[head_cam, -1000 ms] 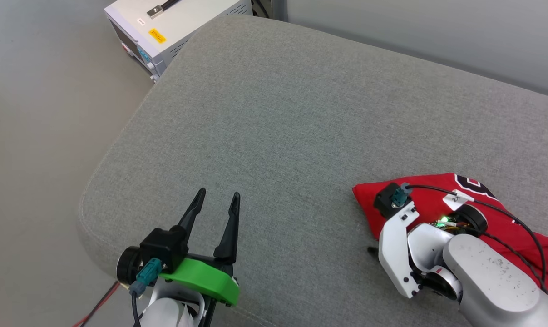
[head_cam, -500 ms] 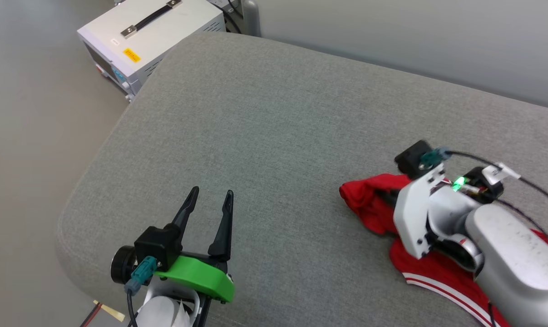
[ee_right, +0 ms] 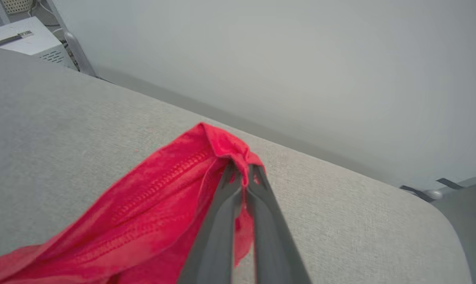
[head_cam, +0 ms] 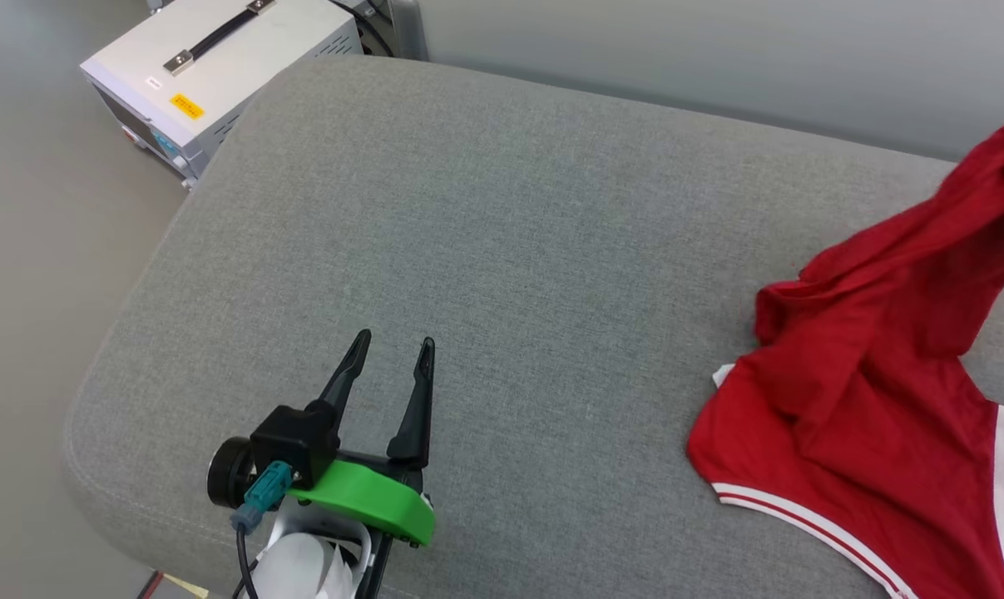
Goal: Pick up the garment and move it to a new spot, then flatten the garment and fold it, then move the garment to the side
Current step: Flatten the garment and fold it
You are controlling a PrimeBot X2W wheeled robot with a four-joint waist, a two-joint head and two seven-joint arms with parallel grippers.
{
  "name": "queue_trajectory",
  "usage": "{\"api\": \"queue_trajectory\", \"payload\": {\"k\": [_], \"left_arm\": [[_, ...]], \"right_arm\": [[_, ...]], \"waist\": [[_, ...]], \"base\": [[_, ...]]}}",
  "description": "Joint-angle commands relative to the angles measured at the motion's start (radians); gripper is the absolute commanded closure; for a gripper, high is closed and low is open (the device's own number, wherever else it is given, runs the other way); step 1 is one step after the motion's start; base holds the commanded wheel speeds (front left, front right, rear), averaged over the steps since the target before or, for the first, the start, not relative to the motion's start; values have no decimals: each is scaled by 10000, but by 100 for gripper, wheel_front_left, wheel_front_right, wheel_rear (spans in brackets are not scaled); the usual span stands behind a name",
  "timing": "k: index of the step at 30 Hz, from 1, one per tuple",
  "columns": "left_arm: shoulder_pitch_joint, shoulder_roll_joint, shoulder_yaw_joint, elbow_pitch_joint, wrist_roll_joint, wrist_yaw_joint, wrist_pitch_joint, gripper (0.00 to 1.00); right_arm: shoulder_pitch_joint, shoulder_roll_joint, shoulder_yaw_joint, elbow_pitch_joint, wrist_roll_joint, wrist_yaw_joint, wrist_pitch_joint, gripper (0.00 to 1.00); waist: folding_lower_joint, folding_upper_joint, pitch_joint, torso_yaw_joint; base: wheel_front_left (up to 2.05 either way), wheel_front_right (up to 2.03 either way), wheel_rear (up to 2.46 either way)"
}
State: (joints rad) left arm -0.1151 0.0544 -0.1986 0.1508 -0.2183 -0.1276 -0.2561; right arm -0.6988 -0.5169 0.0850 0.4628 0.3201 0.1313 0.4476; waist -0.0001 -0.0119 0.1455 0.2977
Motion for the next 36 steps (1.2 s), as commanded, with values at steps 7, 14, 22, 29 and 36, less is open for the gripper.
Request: {"api": "queue_trajectory", "payload": {"k": [7, 14, 22, 29, 36], "left_arm": [[-355, -41, -10, 0, -29, -21, -57, 0], [-403, -41, 8, 67, 22, -24, -57, 0], [-263, -41, 201, 111, 204, -28, -57, 0], [-121, -41, 219, 82, 96, -29, -57, 0], [152, -41, 221, 103, -36, -30, -57, 0]], "right_arm": [[-1057, -253, -1060, 2614, -2179, -6, -981, 0], [-1319, 615, -1822, 3902, -3301, -6, -2155, 0], [-1190, 1440, -1073, 3799, -2778, -6, -4016, 0], [86, 1715, 42, 1845, -1421, -6, -5653, 0], [3038, 2166, -203, -953, -716, -6, -6598, 0]], "waist": [[1, 119, 626, 54], [1, 119, 481, -360], [1, 119, -186, -1296], [1, 119, -696, -1985], [1, 119, -1053, -2450]], "base": [[0, 0, 0], [0, 0, 0], [0, 0, 0], [0, 0, 0], [0, 0, 0]]}}
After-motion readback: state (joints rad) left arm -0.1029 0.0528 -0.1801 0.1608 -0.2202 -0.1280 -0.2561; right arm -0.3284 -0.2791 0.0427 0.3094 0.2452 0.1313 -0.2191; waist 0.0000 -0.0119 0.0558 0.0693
